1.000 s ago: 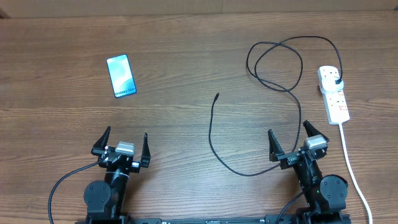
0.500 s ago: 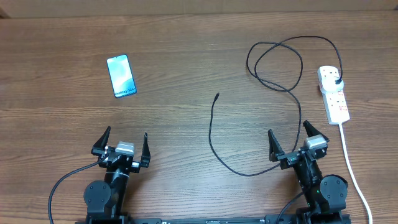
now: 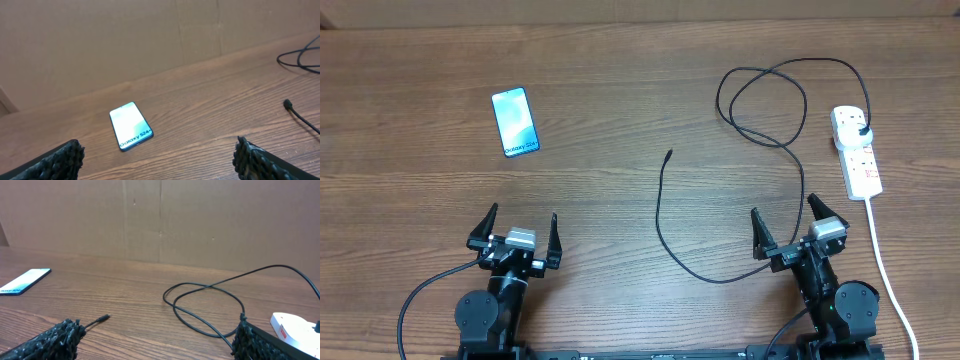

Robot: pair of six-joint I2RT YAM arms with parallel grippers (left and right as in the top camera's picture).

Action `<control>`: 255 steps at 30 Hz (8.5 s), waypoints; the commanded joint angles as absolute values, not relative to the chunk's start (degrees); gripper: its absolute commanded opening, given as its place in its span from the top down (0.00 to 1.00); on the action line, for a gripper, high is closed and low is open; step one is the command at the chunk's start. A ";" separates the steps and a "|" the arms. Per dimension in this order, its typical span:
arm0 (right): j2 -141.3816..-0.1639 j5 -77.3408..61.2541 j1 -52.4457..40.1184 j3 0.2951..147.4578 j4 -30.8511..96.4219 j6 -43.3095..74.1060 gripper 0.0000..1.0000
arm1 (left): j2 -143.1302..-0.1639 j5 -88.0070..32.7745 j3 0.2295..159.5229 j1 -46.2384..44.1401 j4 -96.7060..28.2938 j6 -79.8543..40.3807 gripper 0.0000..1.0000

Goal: Plug charger to phone and switch on socket

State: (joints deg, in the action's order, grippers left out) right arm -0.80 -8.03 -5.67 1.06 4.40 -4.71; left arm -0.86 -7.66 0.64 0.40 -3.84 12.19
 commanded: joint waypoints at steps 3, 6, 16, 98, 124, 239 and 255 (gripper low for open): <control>-0.16 -7.33 -5.93 0.47 4.21 -4.49 0.00 | -0.27 -6.33 0.27 0.73 -3.81 8.49 0.00; -0.16 -7.33 -5.93 0.47 4.21 -4.49 0.00 | -0.27 -5.72 0.73 0.73 -3.81 5.87 0.00; -0.16 -7.33 -5.93 0.47 4.21 -4.49 0.00 | -1.17 -4.84 8.01 0.73 -4.67 2.48 0.00; -0.16 -7.33 -5.93 0.47 4.21 -4.49 0.00 | -95.35 -14.35 94.54 0.73 -63.70 -1.08 0.00; -0.16 -7.33 -5.93 0.47 4.21 -4.49 0.00 | -126.30 -5.69 135.06 1.76 -82.76 -17.61 0.00; -0.16 -7.33 -5.93 0.47 4.21 -4.49 0.00 | -150.19 -5.76 134.72 5.17 -82.41 -6.44 0.46; -0.16 -7.33 -5.93 0.47 4.21 -4.49 0.00 | -150.15 -10.55 141.29 0.80 -88.14 -7.94 0.44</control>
State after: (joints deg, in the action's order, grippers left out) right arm -0.73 -7.90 -5.67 1.06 4.40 -4.71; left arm -149.40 -8.88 138.74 2.13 -87.72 -7.18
